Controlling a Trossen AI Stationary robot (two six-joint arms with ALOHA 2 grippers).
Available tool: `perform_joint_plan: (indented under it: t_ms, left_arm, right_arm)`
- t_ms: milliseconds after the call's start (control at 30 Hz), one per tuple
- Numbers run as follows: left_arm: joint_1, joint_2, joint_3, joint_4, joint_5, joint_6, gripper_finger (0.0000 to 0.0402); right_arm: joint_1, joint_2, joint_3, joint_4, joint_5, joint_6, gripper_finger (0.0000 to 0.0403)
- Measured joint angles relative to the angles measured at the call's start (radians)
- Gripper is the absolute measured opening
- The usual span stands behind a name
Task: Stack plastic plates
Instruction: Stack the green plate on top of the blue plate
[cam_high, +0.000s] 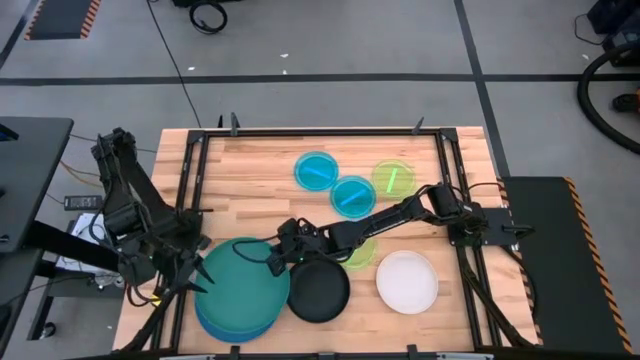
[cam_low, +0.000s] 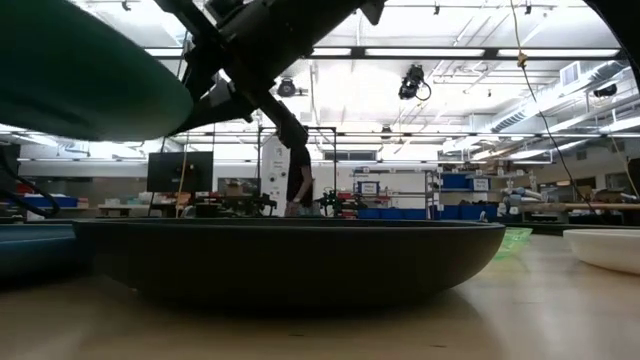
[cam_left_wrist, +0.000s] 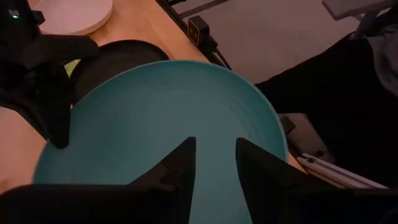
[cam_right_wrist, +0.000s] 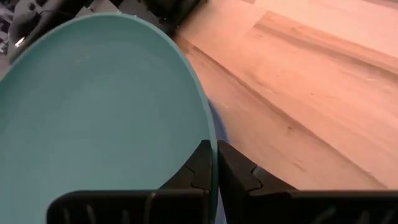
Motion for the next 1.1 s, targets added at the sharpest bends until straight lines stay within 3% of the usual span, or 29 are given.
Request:
perform_joint_plan:
  t_ms: [700, 800, 1100]
  left_arm:
    - [-0.004, 0.0, 0.028, 0.011, 0.002, 0.037, 0.0121]
    - [-0.004, 0.0, 0.029, 0.011, 0.002, 0.038, 0.0121]
    - [-0.005, 0.0, 0.029, 0.01, 0.053, 0.003, 0.0121]
  right_arm:
    - [0.055, 0.025, 0.019, 0.088, 0.082, 0.065, 0.002]
    - [0.059, 0.116, 0.134, 0.066, 0.052, 0.052, 0.002]
    - [0.051, 0.361, 0.618, -0.294, 0.021, -0.005, 0.002]
